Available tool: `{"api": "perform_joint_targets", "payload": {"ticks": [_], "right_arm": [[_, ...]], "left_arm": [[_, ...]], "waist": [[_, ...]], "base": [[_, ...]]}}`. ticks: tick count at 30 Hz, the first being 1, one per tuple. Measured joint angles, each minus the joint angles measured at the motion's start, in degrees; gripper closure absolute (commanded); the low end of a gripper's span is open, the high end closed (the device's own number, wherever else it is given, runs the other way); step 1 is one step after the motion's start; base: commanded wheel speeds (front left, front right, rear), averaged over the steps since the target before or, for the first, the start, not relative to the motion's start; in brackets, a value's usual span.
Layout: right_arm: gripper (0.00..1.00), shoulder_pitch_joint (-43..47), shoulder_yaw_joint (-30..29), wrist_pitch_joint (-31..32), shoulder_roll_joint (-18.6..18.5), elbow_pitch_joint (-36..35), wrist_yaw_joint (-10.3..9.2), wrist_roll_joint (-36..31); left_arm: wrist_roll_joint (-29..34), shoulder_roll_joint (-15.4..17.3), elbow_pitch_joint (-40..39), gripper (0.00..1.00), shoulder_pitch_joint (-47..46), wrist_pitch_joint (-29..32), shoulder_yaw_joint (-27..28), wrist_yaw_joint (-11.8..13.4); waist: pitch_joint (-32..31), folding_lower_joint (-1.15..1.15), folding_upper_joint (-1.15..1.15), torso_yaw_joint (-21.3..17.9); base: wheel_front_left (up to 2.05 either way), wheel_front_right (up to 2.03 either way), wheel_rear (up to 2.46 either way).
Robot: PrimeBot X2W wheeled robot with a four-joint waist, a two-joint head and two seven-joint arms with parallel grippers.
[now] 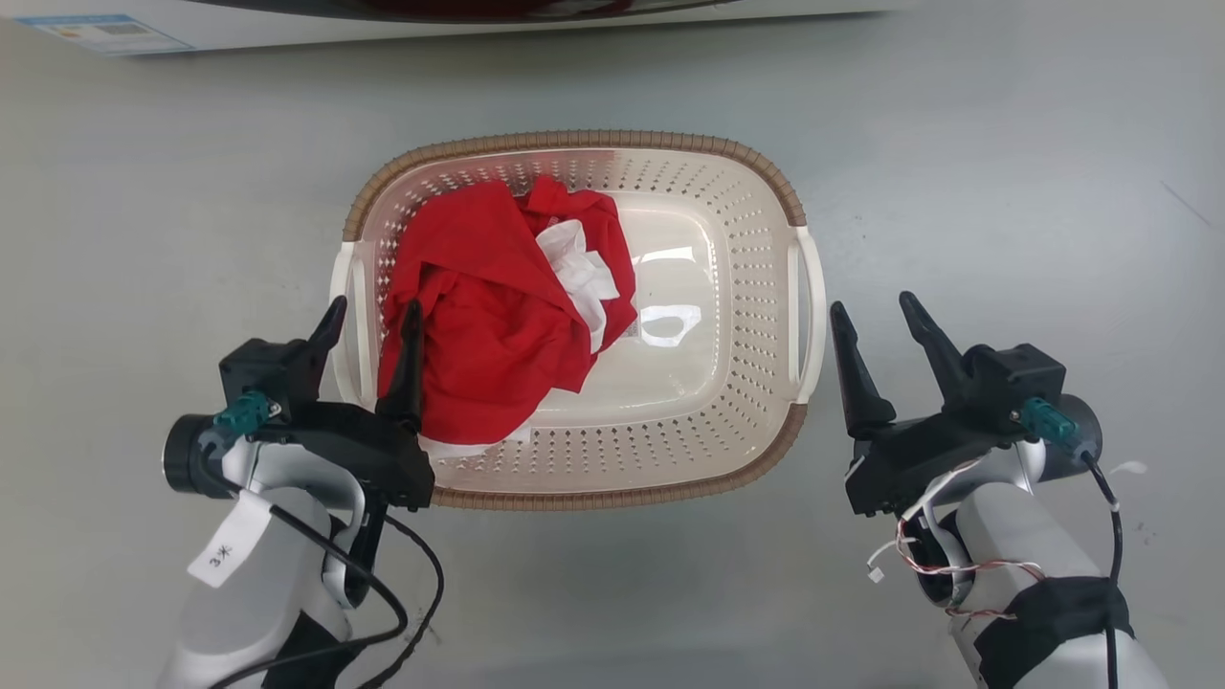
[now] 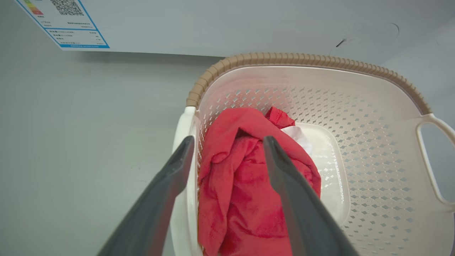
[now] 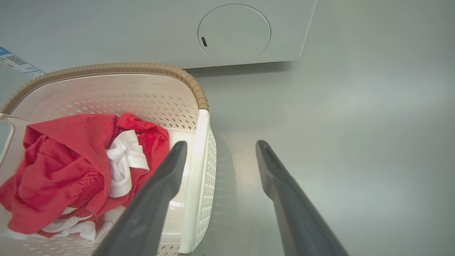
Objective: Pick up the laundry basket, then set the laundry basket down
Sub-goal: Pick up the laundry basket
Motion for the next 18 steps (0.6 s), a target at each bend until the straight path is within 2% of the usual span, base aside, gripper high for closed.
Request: {"api": "perform_joint_targets", "payload": {"ticks": [18], "right_arm": [[0.0, -4.9, 2.0, -0.1, 0.8, 6.5, 0.59, 0.1]], "left_arm": [[0.4, 1.6, 8.4, 0.0, -7.5, 0.5, 0.2, -0.7]], "waist": [[2.1, 0.0, 0.0, -0.3]], "base": [[0.0, 0.0, 0.0]]}}
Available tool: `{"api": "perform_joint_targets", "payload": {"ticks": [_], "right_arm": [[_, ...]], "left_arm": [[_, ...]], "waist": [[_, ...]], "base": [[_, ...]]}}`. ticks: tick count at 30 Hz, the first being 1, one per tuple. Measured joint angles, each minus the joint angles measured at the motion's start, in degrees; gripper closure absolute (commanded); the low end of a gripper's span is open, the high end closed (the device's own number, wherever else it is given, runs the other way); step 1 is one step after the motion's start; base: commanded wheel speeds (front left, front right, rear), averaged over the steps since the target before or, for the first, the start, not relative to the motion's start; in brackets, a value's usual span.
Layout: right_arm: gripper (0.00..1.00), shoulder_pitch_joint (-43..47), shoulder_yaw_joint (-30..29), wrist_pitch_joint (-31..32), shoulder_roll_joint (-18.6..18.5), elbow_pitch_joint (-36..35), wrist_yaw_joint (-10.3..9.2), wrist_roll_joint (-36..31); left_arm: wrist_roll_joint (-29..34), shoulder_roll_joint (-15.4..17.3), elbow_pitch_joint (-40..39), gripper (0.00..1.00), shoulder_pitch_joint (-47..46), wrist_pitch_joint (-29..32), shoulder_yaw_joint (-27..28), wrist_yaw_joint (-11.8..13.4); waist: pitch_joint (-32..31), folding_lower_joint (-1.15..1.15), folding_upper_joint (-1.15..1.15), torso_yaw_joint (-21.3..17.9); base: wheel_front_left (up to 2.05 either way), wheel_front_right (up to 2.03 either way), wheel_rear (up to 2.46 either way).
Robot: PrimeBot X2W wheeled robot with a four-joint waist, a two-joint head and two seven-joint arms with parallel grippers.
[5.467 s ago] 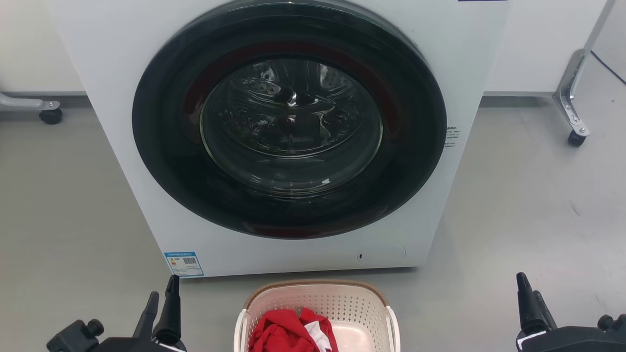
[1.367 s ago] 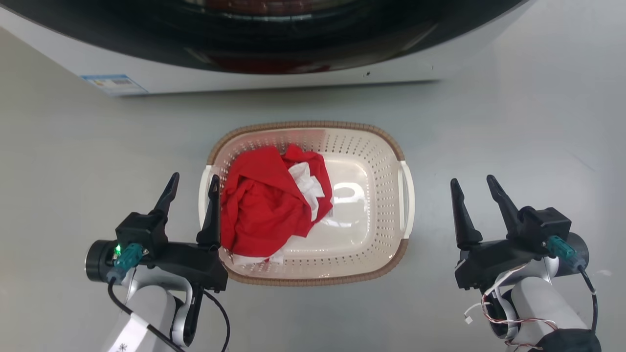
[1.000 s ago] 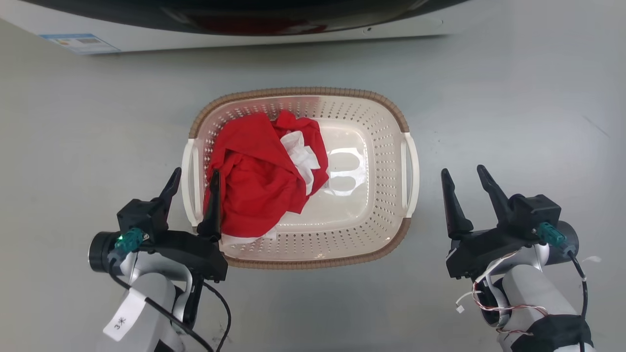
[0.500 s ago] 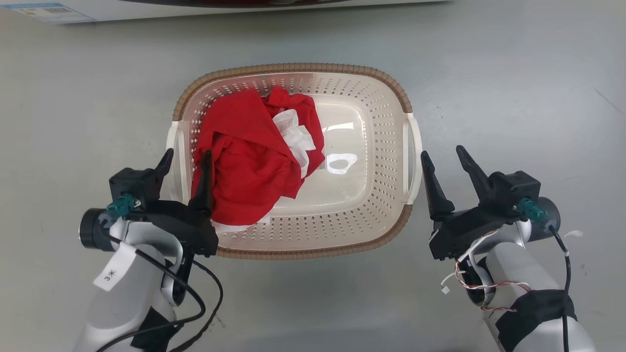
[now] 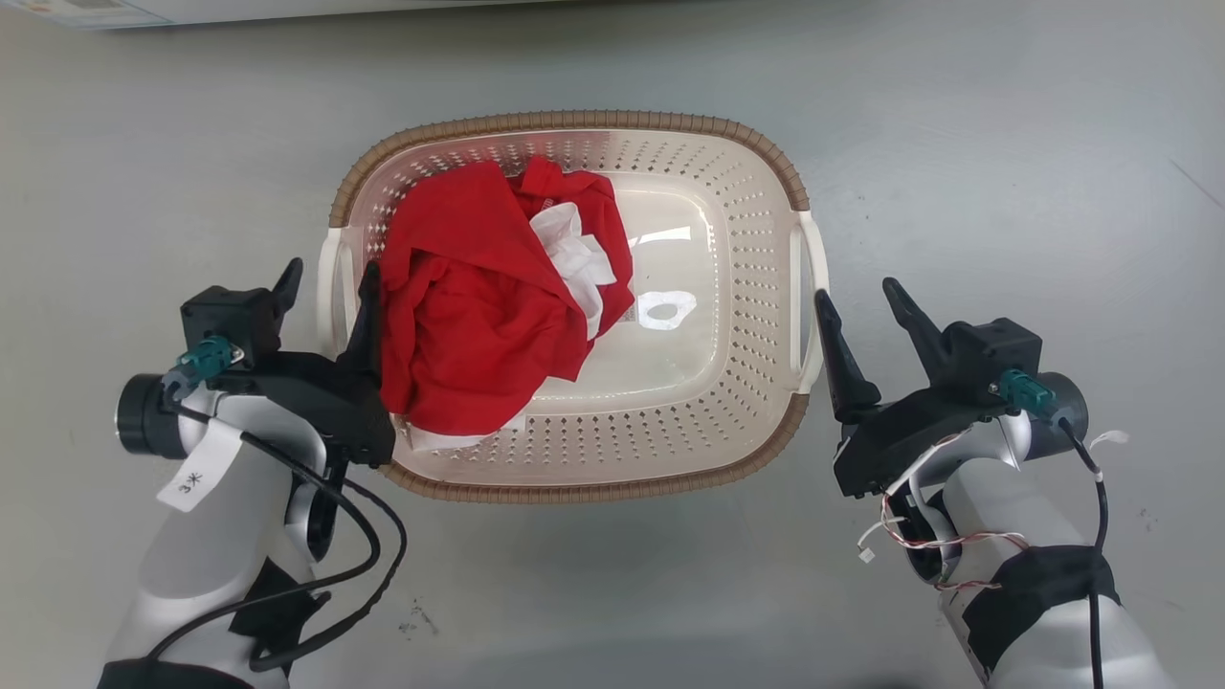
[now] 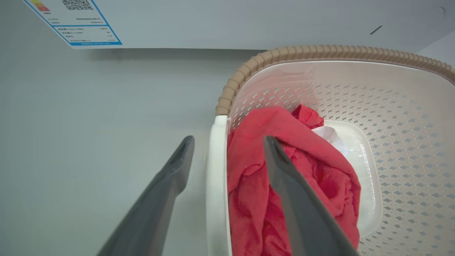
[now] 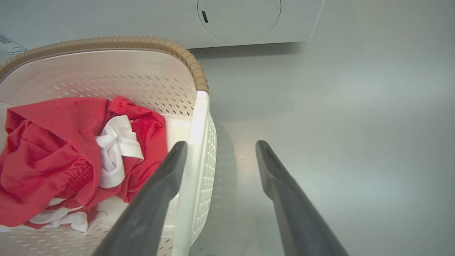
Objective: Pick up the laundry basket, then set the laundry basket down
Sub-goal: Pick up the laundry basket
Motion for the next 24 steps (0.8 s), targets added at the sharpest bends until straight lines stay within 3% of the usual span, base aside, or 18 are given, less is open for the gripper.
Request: {"api": "perform_joint_targets", "payload": {"ticks": [11, 12, 13, 14, 24], "right_arm": [[0.0, -3.1, 3.4, 0.0, 0.2, 4.3, 0.77, 2.3], [0.0, -3.3, 4.0, 0.0, 0.2, 4.5, 0.91, 2.7], [0.26, -3.6, 4.7, 0.0, 0.3, 4.8, 0.92, 3.1], [1.0, -4.0, 5.2, 0.0, 0.3, 5.2, 0.92, 3.4], [1.0, -6.3, 7.6, 0.6, 0.4, 9.3, 1.08, 7.0]], "left_arm": [[-0.3, -0.5, 6.4, 0.0, -2.7, 3.0, -0.3, -0.7], [-0.4, -0.8, 6.8, 0.1, -3.2, 3.1, -0.3, -1.0], [-0.4, -1.0, 7.1, 0.55, -3.7, 3.4, -0.3, -1.0], [-0.4, -1.2, 7.4, 1.0, -4.2, 3.7, -0.3, -1.1], [-1.0, -2.3, 11.6, 1.0, -5.9, 4.5, -0.4, -1.6]], "waist": [[0.9, 0.0, 0.0, -0.1], [1.0, 0.0, 0.0, -0.1], [1.1, 0.0, 0.0, 0.0], [1.1, 0.0, 0.0, 0.0], [0.4, 0.0, 0.0, 0.5]], "base": [[0.0, 0.0, 0.0], [0.0, 0.0, 0.0], [0.0, 0.0, 0.0], [0.0, 0.0, 0.0], [0.0, 0.0, 0.0]]}}
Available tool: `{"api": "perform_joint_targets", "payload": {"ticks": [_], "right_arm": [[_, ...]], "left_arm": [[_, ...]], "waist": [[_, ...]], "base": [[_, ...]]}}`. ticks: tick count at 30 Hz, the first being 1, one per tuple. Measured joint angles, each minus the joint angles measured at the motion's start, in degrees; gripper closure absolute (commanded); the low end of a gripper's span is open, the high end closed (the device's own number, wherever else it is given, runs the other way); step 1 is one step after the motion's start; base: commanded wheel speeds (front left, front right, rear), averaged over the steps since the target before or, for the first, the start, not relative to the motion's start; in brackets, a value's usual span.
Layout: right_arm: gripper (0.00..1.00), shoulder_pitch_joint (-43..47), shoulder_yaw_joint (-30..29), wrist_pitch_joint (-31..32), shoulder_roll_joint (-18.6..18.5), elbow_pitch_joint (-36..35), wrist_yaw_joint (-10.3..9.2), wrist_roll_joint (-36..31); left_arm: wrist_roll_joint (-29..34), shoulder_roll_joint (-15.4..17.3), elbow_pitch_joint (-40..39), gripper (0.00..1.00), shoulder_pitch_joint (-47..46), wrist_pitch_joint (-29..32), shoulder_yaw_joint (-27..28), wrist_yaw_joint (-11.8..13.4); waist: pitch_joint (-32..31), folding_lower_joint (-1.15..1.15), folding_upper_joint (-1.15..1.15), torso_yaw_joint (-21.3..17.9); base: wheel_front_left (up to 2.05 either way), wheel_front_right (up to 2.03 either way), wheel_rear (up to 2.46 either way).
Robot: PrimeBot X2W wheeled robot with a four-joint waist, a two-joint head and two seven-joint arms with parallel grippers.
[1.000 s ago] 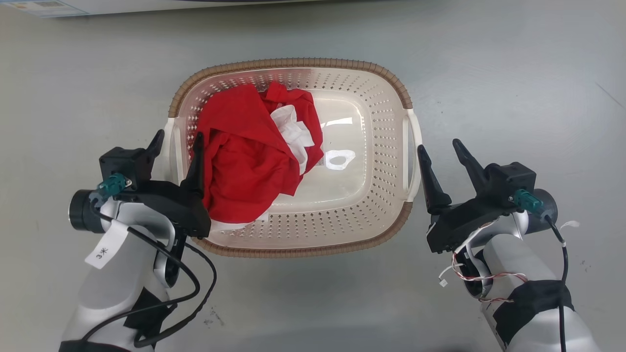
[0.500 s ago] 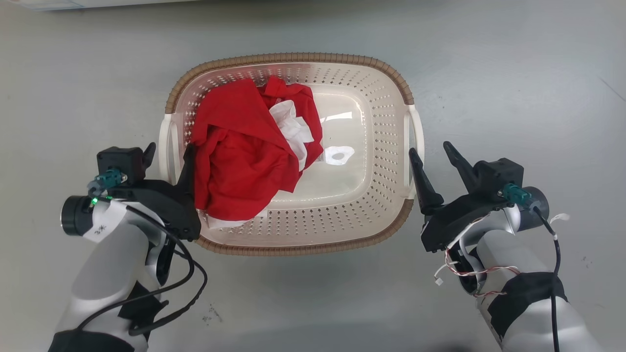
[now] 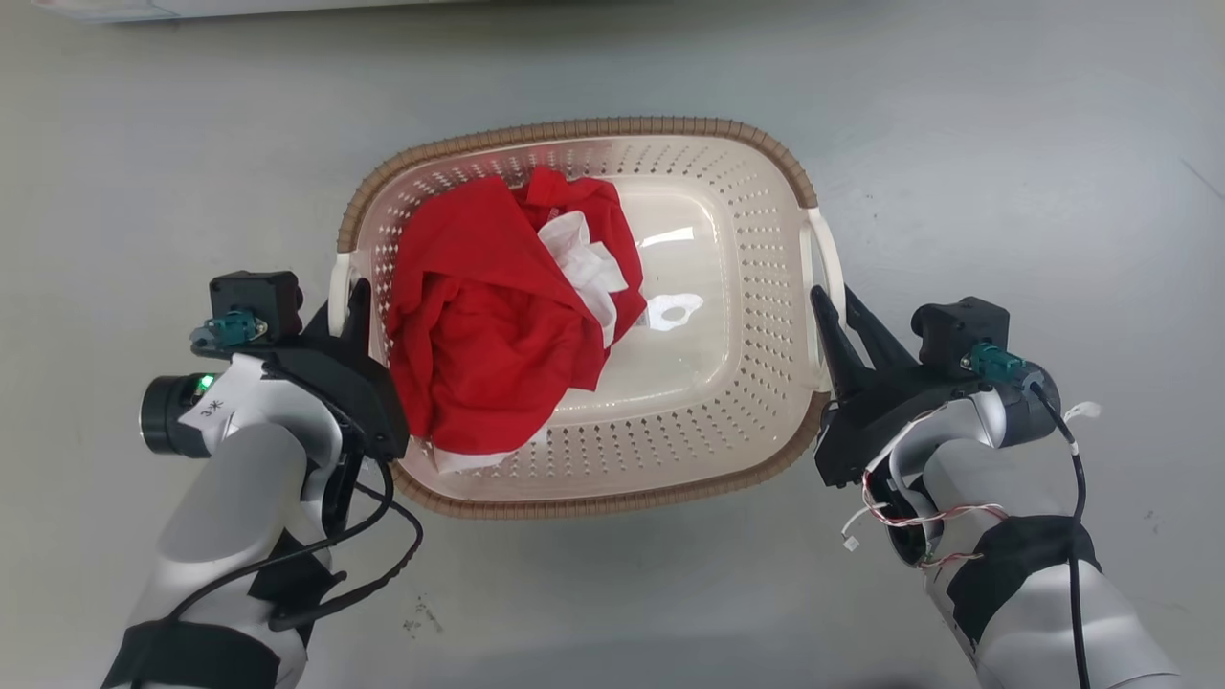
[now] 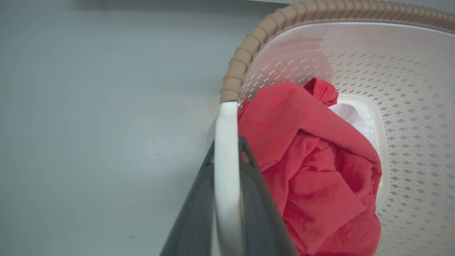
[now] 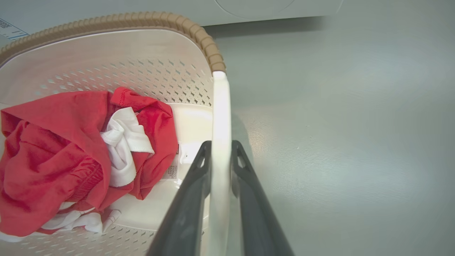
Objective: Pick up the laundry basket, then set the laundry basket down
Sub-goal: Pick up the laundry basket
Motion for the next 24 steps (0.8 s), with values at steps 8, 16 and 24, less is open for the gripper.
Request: {"api": "perform_joint_targets", "payload": {"ticks": [8, 16, 24], "right_arm": [[1.0, 0.0, 0.5, 1.1, 0.2, 4.6, 0.11, 1.6], [1.0, 0.0, 1.1, 3.6, 0.5, 9.1, 0.87, 3.5], [1.0, 0.0, 1.7, 6.9, 0.8, 12.2, 1.93, 5.7]], "left_arm": [[0.0, -1.5, 3.5, 1.0, 0.0, 0.1, -0.4, 0.0], [-0.5, -2.9, 7.3, 1.0, 0.1, 1.0, -0.7, -0.5], [-1.0, -3.6, 10.0, 1.0, 0.6, 2.5, -1.5, -0.5]], "waist": [[-2.3, 0.0, 0.0, 0.2], [-7.2, 0.0, 0.0, 0.5], [-12.7, -0.01, 0.0, 0.8]], "base": [[0.0, 0.0, 0.0], [0.0, 0.0, 0.0], [0.0, 0.0, 0.0]]}}
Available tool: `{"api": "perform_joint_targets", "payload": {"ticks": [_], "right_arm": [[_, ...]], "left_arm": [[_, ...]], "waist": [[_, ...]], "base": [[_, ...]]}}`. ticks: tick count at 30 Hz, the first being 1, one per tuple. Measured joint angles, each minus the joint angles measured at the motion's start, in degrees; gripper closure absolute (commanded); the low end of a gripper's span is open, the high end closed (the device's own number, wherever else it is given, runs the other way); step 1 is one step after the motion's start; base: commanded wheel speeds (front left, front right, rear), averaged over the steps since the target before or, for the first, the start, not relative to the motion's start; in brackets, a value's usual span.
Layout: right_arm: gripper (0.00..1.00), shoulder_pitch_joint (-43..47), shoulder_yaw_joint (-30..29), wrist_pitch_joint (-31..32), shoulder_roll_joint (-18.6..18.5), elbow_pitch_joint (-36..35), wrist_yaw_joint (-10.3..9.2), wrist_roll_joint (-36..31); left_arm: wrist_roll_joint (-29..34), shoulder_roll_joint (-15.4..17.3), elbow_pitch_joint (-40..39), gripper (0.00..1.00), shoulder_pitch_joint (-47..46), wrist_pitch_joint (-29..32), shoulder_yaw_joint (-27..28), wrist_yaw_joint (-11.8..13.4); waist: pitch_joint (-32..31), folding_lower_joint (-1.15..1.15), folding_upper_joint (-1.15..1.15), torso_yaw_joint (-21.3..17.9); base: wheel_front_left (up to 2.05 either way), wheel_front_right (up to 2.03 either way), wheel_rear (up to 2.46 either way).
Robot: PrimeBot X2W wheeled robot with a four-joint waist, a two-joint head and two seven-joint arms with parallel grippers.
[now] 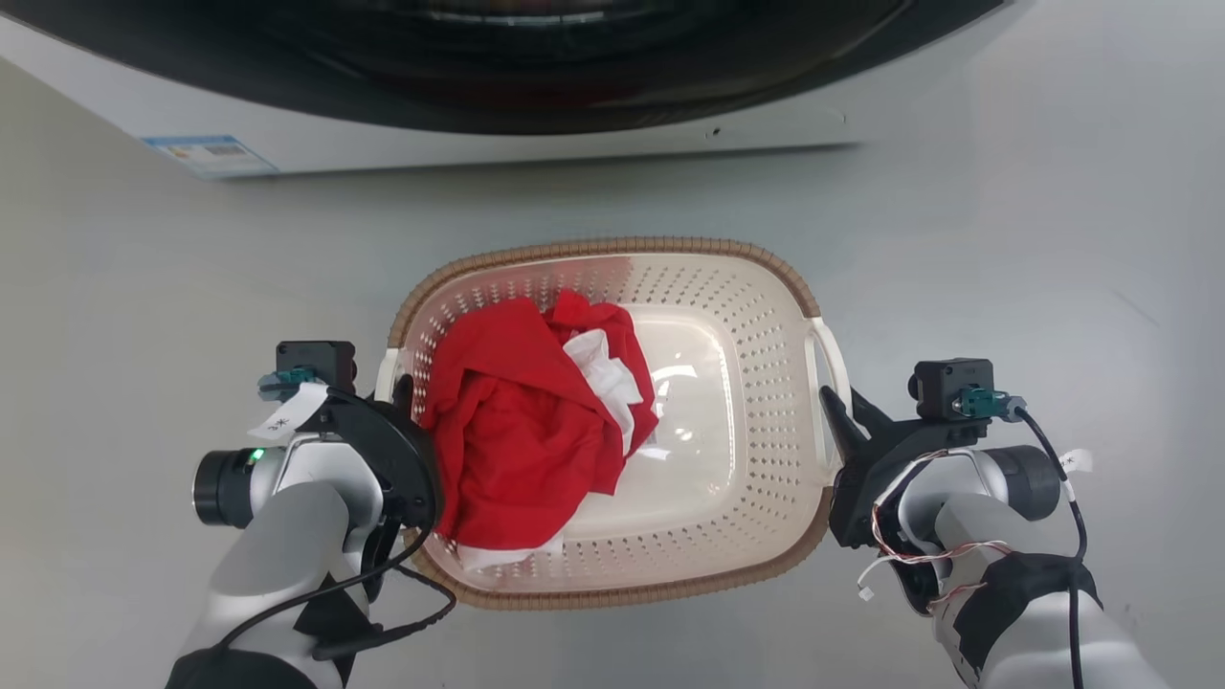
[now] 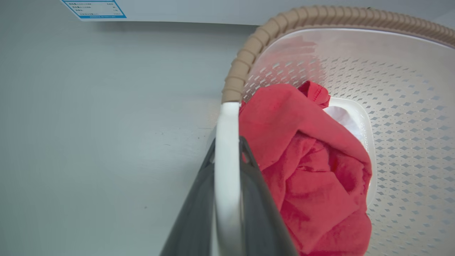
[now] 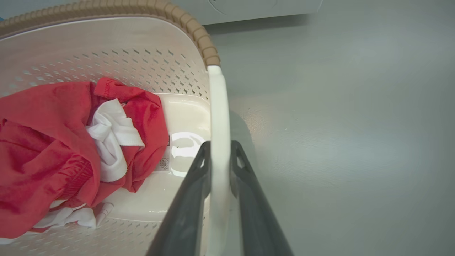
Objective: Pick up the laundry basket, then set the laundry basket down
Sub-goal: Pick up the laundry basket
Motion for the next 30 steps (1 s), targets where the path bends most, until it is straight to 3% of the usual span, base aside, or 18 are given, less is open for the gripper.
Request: {"api": "perform_joint_targets", "payload": {"ticks": [30], "right_arm": [[1.0, 8.3, 3.6, 13.3, 0.7, 3.9, 1.79, 9.0]], "left_arm": [[-4.0, -0.8, 2.3, 1.0, 10.7, 10.9, -0.8, 0.1]], "waist": [[-22.3, -0.01, -0.01, -0.2]], "base": [[0.0, 0.0, 0.0]]}}
